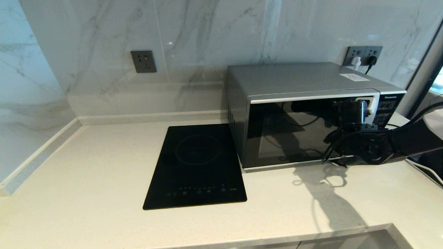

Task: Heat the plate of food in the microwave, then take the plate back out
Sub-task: Open the microwave oven

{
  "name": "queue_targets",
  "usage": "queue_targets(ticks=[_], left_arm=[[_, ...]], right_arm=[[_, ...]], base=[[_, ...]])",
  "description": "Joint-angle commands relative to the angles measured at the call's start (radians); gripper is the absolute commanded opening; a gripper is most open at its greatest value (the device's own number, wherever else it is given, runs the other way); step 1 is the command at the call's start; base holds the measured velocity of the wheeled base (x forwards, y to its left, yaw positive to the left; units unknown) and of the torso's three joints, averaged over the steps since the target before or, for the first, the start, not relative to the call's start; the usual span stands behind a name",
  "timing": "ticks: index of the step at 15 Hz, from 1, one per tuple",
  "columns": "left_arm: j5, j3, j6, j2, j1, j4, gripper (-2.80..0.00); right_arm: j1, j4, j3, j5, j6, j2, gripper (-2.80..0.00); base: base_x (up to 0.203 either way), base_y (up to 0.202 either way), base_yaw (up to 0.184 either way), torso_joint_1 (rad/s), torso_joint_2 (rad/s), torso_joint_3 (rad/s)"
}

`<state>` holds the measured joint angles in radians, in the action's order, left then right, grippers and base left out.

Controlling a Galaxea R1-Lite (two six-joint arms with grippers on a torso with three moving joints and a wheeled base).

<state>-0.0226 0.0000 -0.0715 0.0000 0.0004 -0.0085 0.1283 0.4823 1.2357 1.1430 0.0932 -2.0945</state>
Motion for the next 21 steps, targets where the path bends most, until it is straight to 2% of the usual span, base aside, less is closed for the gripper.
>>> queue_targets(ticks=[1, 11, 21], left_arm=[[0.0, 0.0, -0.001, 0.002, 0.001, -0.001, -2.8], [0.0, 0.0, -0.001, 0.002, 0.001, -0.001, -2.8], [0.0, 0.0, -0.001, 0.002, 0.001, -0.001, -2.8]], right_arm=[[0.001, 0.001, -0.002, 0.012, 0.0, 0.001, -2.8], [0.003, 0.001, -0.009, 0.012, -0.001, 0.044, -2.8], [0.016, 0.001, -0.09, 0.011, 0.0, 0.09, -2.8]], base=[[0.0, 0.0, 0.0, 0.0, 0.0, 0.0], [0.0, 0.0, 0.0, 0.0, 0.0, 0.0], [0.0, 0.0, 0.0, 0.0, 0.0, 0.0]])
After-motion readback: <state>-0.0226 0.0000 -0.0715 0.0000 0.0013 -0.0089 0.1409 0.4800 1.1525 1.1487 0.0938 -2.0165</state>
